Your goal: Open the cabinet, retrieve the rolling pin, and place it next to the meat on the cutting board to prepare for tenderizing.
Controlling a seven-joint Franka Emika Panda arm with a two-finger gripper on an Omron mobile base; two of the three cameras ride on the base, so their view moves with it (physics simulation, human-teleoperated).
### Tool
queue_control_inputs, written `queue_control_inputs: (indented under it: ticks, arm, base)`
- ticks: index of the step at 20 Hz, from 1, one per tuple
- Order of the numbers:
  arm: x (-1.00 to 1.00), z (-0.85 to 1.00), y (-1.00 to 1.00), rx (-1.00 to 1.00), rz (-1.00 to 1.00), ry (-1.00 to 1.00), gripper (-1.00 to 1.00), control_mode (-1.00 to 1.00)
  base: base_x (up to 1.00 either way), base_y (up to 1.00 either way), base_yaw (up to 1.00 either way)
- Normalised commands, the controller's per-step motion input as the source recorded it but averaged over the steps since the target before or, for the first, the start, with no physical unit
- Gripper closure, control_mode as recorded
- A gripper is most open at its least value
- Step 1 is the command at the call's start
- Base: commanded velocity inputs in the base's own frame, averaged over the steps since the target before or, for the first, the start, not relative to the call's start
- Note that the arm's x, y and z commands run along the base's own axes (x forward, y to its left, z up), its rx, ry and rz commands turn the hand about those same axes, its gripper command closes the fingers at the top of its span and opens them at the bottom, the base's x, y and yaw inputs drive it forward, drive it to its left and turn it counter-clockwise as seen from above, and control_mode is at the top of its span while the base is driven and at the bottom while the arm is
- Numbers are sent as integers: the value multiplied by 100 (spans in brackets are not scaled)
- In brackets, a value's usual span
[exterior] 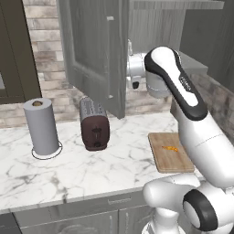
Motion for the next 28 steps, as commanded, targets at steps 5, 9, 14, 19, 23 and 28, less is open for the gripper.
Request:
queue_control_inputs:
  ticks: [5,9,14,19,23,28]
  arm:
    - [-14,-7,94,0,3,0,-100,-100]
    - [0,-15,88,-7,0,0,-100,-100]
    - [0,-28,60,-20,-1,0,-100,-100]
    - [0,-10,-14,-10,0,-3,-100,-100]
    - [-2,10,-53,-11,0,-8,-100,-100]
    - [0,2,-59,-17,0,-8,-100,-100]
  base:
    - [0,0,0]
    - [0,0,0]
    - [0,0,0]
    - [0,0,0]
    - [0,0,0]
    - [0,0,0]
